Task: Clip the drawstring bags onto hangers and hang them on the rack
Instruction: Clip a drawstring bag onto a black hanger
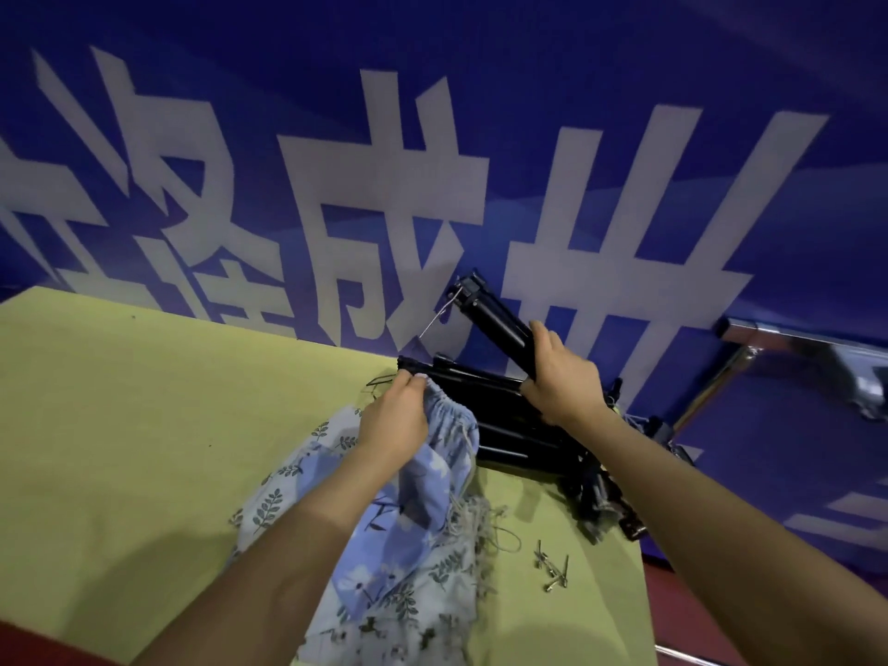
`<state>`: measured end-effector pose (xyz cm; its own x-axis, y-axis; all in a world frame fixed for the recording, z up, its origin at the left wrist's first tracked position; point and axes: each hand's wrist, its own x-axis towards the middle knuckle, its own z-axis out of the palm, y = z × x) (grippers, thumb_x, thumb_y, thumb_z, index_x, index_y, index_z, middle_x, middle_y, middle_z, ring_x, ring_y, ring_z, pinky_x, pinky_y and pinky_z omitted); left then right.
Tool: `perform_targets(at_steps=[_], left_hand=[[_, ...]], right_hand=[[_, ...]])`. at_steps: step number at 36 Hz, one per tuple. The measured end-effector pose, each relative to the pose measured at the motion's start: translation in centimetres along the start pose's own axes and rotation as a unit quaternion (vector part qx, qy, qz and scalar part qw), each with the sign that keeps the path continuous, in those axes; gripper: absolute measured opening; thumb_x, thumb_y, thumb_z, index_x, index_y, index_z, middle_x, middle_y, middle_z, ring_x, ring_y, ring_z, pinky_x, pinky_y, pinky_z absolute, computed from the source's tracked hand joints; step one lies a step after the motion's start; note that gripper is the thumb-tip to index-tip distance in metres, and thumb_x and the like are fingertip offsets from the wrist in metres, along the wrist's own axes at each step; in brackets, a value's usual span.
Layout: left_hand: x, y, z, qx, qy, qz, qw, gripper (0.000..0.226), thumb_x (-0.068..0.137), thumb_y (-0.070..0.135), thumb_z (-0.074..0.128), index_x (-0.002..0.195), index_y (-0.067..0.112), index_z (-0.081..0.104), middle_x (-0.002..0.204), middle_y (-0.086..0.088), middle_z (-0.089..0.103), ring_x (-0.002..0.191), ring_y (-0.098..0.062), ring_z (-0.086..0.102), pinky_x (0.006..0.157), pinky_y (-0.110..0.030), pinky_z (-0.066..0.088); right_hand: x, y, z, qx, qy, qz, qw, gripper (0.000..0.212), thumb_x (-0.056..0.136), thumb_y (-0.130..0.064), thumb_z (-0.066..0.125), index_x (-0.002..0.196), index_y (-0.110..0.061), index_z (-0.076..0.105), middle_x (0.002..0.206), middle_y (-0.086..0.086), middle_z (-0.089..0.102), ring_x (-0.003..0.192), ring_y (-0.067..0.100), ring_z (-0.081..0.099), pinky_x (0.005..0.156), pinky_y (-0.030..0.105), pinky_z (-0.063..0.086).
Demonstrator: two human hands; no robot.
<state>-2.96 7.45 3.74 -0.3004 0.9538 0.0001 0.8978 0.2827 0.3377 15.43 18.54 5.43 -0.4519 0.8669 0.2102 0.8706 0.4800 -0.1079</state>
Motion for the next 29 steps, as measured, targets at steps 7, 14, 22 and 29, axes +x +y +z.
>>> perform_targets(at_steps=[7, 14, 22, 29], left_hand=[[-0.9, 1.5, -1.4, -0.040, 0.050, -0.034, 0.997, 0.042, 0.093, 0.004, 0.046, 0.134, 0.007, 0.039, 0.131, -0.013, 0.040, 0.094, -0.036, 0.056, 0.068, -0.038, 0.041], [-1.8, 3.2, -0.7, -0.033, 0.022, 0.074, 0.996, 0.057, 0.092, 0.000, 0.041, 0.146, 0.015, 0.028, 0.122, -0.007, 0.039, 0.080, -0.030, 0.054, 0.063, -0.041, 0.040], [-1.6, 3.8, 0.3, -0.048, -0.003, 0.135, 0.990, 0.050, 0.091, -0.003, 0.038, 0.138, 0.013, 0.039, 0.127, -0.004, 0.039, 0.090, -0.037, 0.055, 0.074, -0.052, 0.049], [-2.9, 2.8, -0.2, -0.128, 0.056, 0.131, 0.981, 0.049, 0.093, -0.003, 0.039, 0.138, 0.017, 0.034, 0.132, -0.007, 0.040, 0.095, -0.035, 0.057, 0.078, -0.052, 0.050]], right_hand=[[-2.2, 0.6, -1.7, 0.038, -0.026, -0.006, 0.999, 0.049, 0.080, -0.022, 0.062, 0.116, -0.016, 0.029, 0.102, 0.006, 0.059, 0.073, 0.028, 0.056, 0.054, 0.031, 0.035], [-4.3, 0.3, -1.6, 0.043, -0.025, -0.054, 0.997, 0.055, 0.083, -0.031, 0.060, 0.128, -0.018, 0.031, 0.105, 0.006, 0.064, 0.087, 0.032, 0.062, 0.059, 0.032, 0.034], [-5.6, 0.0, -0.9, 0.163, -0.018, -0.076, 0.984, 0.060, 0.082, -0.030, 0.063, 0.133, -0.021, 0.033, 0.114, 0.005, 0.065, 0.097, 0.030, 0.064, 0.068, 0.034, 0.044], [-6.4, 0.6, -1.4, 0.193, -0.028, -0.029, 0.980, 0.065, 0.082, -0.026, 0.063, 0.137, -0.023, 0.029, 0.116, 0.003, 0.064, 0.095, 0.027, 0.064, 0.070, 0.034, 0.049]])
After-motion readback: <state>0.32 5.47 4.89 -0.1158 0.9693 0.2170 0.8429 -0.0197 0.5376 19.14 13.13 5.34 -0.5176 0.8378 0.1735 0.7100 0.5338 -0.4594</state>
